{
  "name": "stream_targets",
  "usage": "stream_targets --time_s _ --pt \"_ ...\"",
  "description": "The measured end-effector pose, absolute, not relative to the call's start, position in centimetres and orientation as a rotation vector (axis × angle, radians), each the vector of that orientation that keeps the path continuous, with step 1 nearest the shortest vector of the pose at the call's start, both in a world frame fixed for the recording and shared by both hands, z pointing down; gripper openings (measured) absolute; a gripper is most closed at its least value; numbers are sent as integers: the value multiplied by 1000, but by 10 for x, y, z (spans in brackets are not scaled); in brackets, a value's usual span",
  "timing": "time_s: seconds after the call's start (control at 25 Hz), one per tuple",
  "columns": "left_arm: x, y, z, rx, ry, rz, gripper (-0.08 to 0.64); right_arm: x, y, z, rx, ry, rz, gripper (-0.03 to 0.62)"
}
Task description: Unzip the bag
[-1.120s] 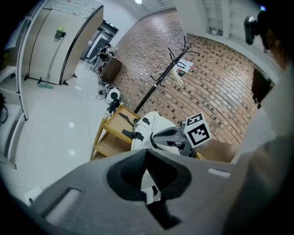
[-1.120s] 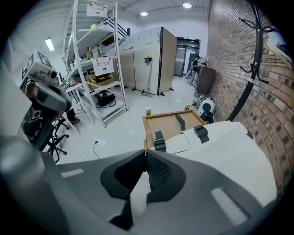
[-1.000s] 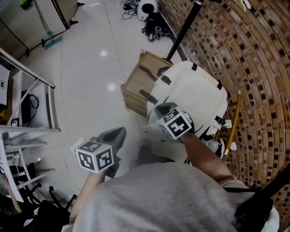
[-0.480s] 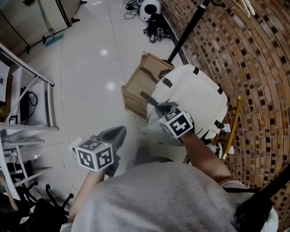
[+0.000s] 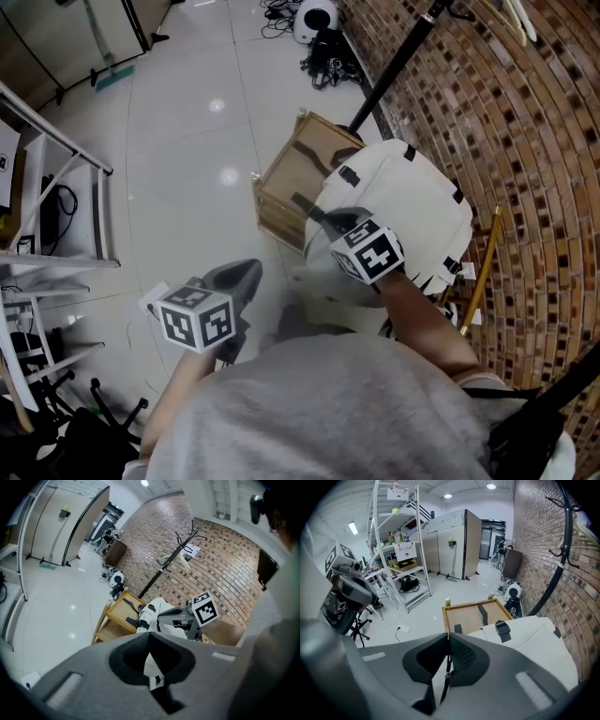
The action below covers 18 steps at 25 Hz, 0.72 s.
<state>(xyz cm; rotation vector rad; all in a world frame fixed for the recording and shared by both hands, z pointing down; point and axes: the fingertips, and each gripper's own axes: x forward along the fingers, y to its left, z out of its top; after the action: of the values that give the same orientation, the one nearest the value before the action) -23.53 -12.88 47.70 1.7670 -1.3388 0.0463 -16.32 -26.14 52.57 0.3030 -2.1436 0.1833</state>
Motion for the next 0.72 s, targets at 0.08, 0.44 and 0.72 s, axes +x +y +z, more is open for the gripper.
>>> stream_targets --time_s 0.08,0.44,0.72 --pt "-236 -131 477 1766 -1338 44 2 -165 -265 525 301 -2145 184 9" --pt "-238 -146 479 1770 -1331 39 2 -169 -291 516 319 -2166 200 9" --pt "-244 -156 478 1770 -1339 37 2 -168 -305 514 339 -2174 220 9"
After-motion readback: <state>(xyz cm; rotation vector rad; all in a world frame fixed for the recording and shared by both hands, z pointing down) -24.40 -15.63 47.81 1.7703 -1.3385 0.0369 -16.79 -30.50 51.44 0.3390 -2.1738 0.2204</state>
